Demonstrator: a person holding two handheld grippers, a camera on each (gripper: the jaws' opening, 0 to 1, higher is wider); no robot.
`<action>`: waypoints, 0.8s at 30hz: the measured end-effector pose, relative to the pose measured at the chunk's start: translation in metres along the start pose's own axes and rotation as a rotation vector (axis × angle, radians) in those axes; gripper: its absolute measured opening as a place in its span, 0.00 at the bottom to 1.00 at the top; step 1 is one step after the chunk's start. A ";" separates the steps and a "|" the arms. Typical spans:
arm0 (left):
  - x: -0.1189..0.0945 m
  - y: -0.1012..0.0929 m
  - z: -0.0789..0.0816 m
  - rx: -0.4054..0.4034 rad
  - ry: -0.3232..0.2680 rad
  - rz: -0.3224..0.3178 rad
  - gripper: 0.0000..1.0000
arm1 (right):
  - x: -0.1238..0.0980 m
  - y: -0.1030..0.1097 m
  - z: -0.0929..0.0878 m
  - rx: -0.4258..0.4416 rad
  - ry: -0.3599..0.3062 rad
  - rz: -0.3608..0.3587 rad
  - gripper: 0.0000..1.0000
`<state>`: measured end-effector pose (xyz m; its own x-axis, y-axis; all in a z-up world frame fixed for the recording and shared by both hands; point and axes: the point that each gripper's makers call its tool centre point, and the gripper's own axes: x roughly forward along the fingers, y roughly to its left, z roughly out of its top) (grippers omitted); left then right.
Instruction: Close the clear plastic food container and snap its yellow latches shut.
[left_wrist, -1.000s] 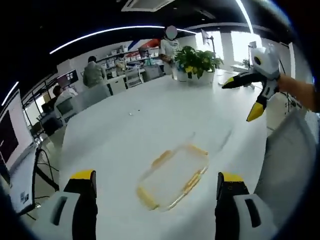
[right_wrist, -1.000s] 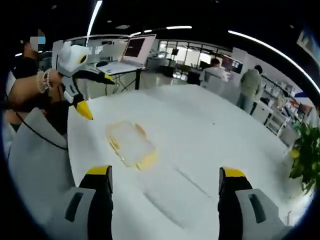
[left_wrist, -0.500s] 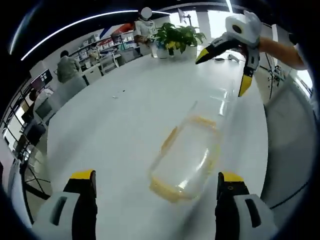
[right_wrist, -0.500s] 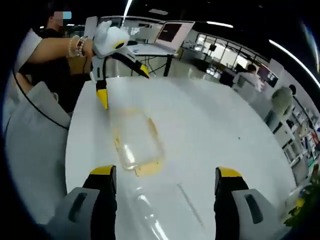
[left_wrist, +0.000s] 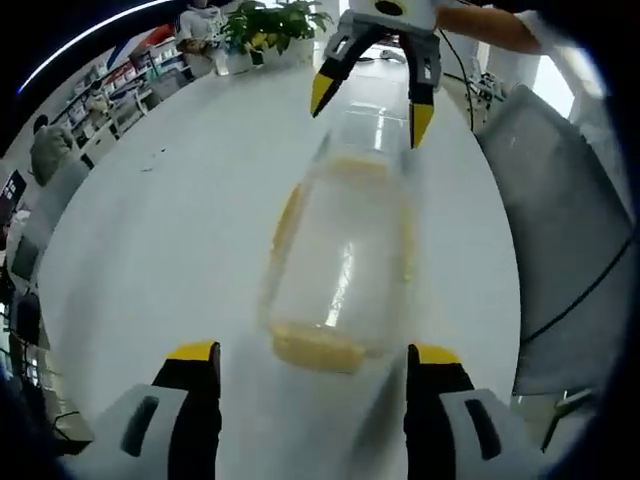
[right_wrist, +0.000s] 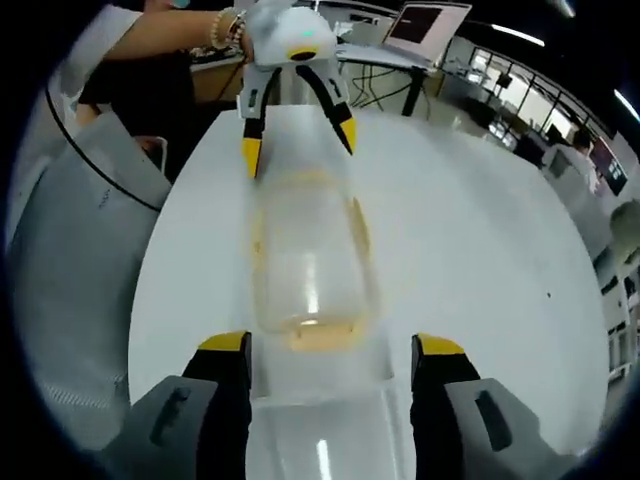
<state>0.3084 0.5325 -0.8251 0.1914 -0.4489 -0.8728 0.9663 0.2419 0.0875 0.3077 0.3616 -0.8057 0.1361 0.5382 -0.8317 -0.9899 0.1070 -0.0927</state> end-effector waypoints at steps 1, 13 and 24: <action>0.002 0.001 -0.001 0.004 0.005 -0.004 0.69 | 0.002 0.001 -0.002 0.002 0.009 0.010 0.62; 0.017 0.002 -0.008 0.024 0.069 -0.085 0.53 | 0.025 0.010 -0.008 -0.041 0.060 0.103 0.55; 0.018 0.005 -0.007 0.075 0.087 -0.111 0.45 | 0.034 0.007 -0.012 -0.097 0.113 0.122 0.41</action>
<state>0.3156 0.5316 -0.8431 0.0705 -0.3918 -0.9173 0.9915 0.1284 0.0213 0.3048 0.3709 -0.8414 0.0145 0.4447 -0.8955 -0.9987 -0.0373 -0.0348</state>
